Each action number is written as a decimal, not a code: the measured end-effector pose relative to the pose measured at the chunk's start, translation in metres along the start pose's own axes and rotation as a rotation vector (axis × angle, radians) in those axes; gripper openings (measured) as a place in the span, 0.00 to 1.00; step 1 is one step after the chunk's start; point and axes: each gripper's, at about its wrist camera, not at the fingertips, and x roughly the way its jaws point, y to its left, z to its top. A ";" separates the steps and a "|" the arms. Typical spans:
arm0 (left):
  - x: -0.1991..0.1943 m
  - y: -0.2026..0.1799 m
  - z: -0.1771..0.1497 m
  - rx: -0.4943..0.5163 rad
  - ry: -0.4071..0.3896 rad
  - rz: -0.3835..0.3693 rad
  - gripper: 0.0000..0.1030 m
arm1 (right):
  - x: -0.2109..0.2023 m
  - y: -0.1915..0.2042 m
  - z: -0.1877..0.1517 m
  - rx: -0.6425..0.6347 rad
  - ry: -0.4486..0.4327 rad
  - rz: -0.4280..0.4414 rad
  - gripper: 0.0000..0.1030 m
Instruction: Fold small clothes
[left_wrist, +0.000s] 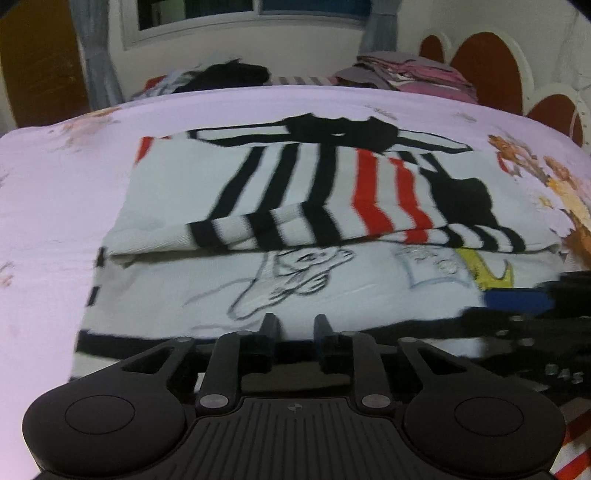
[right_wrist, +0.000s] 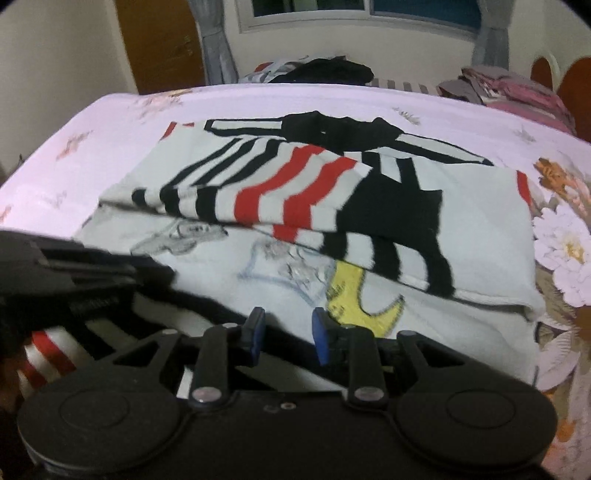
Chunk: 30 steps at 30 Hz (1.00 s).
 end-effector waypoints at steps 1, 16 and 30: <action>-0.002 0.003 -0.002 -0.006 0.002 0.008 0.23 | -0.002 -0.003 -0.003 -0.003 0.000 -0.007 0.27; -0.047 0.029 -0.033 -0.019 0.003 -0.071 0.23 | -0.045 0.022 -0.026 0.124 -0.040 -0.015 0.30; -0.074 0.066 -0.087 0.030 0.027 -0.098 0.23 | -0.062 0.040 -0.073 0.094 0.045 -0.188 0.29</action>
